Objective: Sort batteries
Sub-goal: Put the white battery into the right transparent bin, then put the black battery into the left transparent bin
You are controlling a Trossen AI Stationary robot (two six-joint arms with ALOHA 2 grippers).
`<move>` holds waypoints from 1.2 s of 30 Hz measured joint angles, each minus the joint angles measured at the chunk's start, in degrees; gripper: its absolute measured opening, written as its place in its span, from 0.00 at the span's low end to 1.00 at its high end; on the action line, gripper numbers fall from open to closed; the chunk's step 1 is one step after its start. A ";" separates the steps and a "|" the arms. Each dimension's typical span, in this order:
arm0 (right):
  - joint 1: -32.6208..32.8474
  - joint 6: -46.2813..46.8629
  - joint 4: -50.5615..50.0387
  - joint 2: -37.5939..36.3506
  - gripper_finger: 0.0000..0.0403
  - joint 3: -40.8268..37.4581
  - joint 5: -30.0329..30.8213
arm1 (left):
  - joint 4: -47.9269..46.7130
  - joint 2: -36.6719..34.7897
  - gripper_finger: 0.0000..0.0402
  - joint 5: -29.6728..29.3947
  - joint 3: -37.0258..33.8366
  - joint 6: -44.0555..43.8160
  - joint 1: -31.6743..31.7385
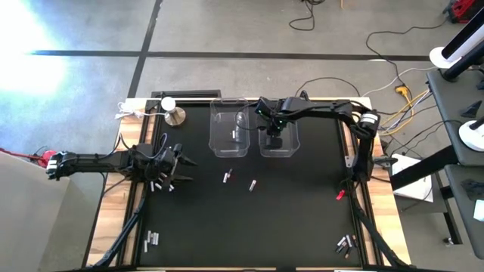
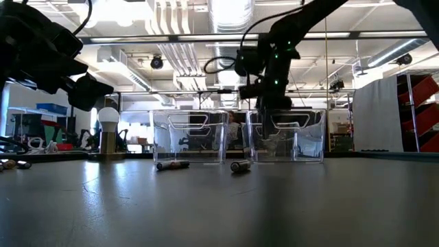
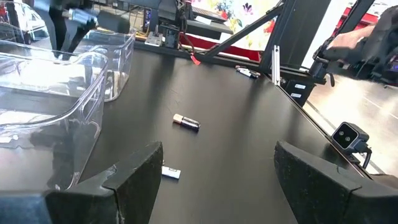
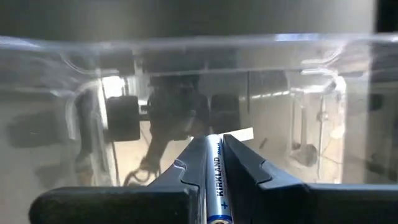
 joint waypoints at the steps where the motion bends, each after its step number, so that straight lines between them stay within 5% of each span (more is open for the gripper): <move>1: -0.16 -0.28 -0.05 0.61 0.08 0.00 0.03 | -0.02 0.00 0.71 0.00 0.00 -0.01 0.00; 23: -2.39 2.28 1.38 6.30 0.09 0.09 1.98 | -0.02 0.00 0.71 0.00 -0.02 0.01 0.00; 36: -1.96 9.21 -7.07 6.15 0.34 7.82 2.08 | 0.00 0.00 0.71 0.00 0.00 -0.02 0.00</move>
